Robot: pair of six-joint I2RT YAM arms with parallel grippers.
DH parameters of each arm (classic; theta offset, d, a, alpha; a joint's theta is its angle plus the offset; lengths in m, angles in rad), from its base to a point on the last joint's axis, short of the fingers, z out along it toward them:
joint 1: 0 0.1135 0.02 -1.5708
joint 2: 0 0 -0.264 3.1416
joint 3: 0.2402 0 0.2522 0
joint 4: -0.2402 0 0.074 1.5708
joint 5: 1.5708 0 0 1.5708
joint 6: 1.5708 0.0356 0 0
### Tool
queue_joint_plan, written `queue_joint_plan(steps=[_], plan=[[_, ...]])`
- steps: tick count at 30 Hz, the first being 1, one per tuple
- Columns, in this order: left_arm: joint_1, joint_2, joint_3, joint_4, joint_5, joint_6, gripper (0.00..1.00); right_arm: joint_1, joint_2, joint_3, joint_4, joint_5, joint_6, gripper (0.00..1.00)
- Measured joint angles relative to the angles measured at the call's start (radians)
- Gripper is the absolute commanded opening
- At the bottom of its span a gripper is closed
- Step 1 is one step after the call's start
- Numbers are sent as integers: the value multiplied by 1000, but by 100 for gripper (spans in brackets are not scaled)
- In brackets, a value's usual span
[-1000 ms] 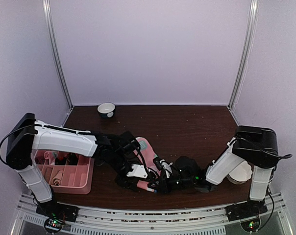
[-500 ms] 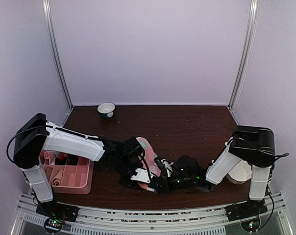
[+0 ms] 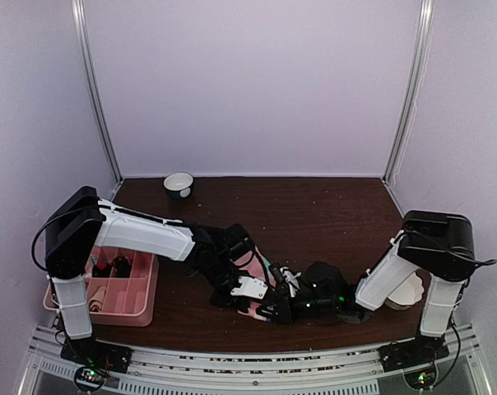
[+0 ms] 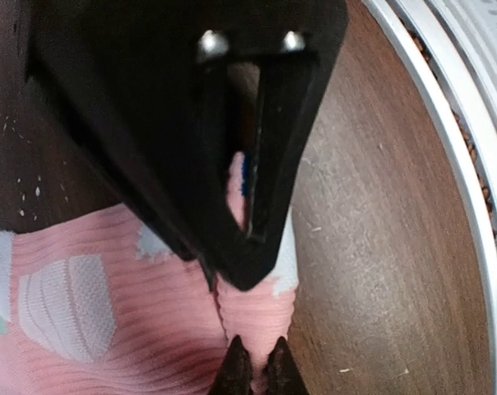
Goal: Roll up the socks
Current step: Roll the sock.
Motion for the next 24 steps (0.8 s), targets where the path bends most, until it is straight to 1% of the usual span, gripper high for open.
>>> queue_joint_plan(steps=[3, 6, 11, 12, 14, 17, 18, 20, 22, 24], plan=[[34, 60, 78, -74, 95, -21, 0, -1, -74, -37, -57, 42, -21, 24], [63, 116, 146, -154, 174, -31, 0, -1, -137, -63, -120, 91, -42, 25], [91, 203, 246, -304, 296, -34, 0, -2, -276, -176, -179, 203, -74, 34], [96, 212, 254, -333, 315, -35, 0, -2, -311, -198, -198, 231, -83, 37], [101, 225, 263, -390, 342, -37, 0, -3, -384, -227, -254, 294, -102, 41], [102, 241, 275, -469, 366, -38, 0, -3, -510, -236, -362, 397, -140, 43], [102, 245, 276, -490, 370, -38, 0, -3, -556, -236, -393, 435, -152, 43], [102, 252, 277, -518, 376, -38, 0, -3, -661, -236, -464, 522, -175, 36], [102, 264, 286, -541, 380, -38, 0, -3, -774, -240, -507, 623, -180, 37], [105, 281, 299, -560, 391, -38, 0, -8, -873, -261, -513, 717, -160, 52]])
